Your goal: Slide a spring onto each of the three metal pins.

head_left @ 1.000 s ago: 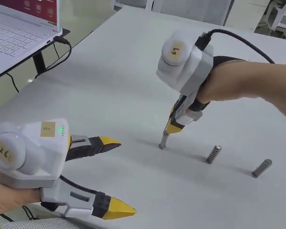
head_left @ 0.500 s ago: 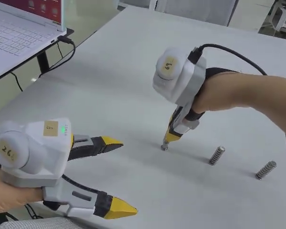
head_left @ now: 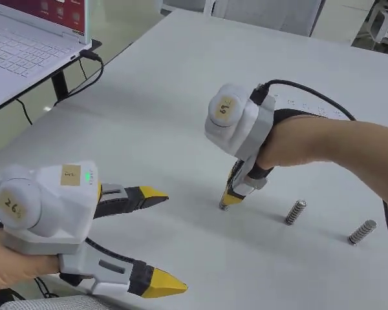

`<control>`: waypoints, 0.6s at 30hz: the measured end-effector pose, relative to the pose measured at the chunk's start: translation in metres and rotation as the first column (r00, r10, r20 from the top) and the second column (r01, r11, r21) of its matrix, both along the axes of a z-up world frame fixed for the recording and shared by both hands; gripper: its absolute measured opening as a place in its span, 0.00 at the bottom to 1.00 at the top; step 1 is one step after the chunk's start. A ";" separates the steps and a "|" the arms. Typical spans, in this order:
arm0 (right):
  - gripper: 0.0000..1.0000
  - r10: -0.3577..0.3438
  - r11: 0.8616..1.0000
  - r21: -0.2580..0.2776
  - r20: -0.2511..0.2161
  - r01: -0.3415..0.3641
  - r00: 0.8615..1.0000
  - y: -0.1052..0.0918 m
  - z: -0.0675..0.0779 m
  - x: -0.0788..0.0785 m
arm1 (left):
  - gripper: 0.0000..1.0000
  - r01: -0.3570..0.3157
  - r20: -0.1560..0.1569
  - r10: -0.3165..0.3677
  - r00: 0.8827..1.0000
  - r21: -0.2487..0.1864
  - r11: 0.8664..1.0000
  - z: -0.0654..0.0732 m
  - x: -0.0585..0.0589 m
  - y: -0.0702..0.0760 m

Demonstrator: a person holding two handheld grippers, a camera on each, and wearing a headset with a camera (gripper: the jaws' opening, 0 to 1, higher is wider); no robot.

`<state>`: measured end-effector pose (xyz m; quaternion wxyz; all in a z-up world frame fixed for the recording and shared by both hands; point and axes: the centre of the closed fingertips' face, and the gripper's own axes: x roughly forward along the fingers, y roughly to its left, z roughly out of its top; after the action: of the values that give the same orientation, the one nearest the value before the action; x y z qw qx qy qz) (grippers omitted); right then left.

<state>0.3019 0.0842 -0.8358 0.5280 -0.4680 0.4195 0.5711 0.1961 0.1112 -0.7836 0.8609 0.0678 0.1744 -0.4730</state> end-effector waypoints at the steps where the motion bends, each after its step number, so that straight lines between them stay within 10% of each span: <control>1: 0.08 -0.001 1.000 0.004 -0.001 0.001 1.000 0.000 0.000 -0.001 | 0.75 0.001 0.000 -0.001 1.000 0.001 1.000 0.000 0.000 0.000; 18: 0.19 -0.002 1.000 0.025 -0.009 0.002 1.000 0.000 -0.004 0.000 | 0.74 0.007 -0.007 -0.007 1.000 0.003 1.000 0.000 -0.002 -0.001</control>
<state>0.3014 0.0845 -0.8400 0.5326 -0.4584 0.4151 0.5779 0.1940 0.1097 -0.7840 0.8585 0.0681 0.1781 -0.4761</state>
